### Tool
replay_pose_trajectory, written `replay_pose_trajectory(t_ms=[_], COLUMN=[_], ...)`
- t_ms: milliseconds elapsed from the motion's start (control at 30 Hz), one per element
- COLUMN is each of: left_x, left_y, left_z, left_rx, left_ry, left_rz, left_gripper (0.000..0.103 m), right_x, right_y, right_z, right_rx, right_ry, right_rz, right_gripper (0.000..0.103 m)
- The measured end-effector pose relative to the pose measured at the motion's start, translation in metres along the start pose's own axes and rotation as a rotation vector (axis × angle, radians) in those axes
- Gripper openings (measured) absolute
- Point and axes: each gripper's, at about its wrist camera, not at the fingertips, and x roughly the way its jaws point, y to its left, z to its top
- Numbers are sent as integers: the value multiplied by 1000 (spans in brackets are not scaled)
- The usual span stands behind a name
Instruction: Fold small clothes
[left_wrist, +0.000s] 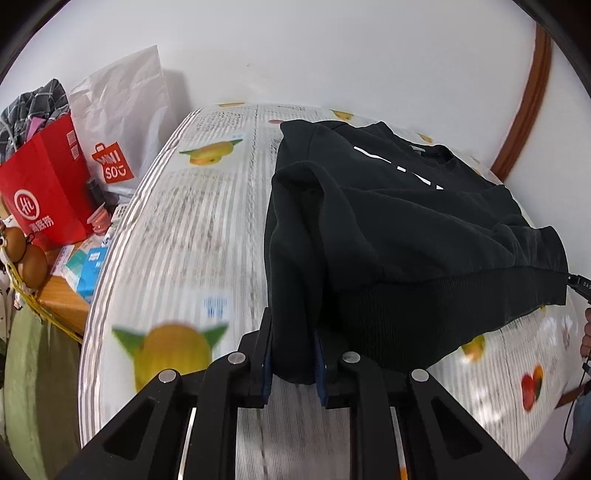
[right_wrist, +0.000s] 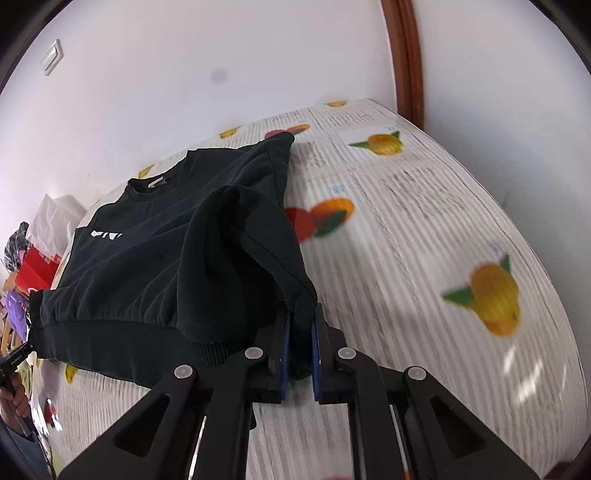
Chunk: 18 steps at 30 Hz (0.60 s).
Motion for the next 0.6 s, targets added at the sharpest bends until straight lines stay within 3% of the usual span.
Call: replay_pose_trajectory(t_ms=[233, 367, 600], left_x=[-16, -30, -48], left_y=[-5, -4, -11], left_z=[-24, -32, -50], left_rx=[6, -19, 12], left_ry=[7, -7, -27], left_rz=[33, 20, -31], left_gripper=[26, 37, 41], right_x=[-39, -67, -52], right_y=[3, 17, 56], right_z=[-28, -43, -80], right_rx=[-23, -66, -216], right_ry=[-34, -57, 37], right_rz=[-61, -21, -25], right_gripper=[16, 21, 22])
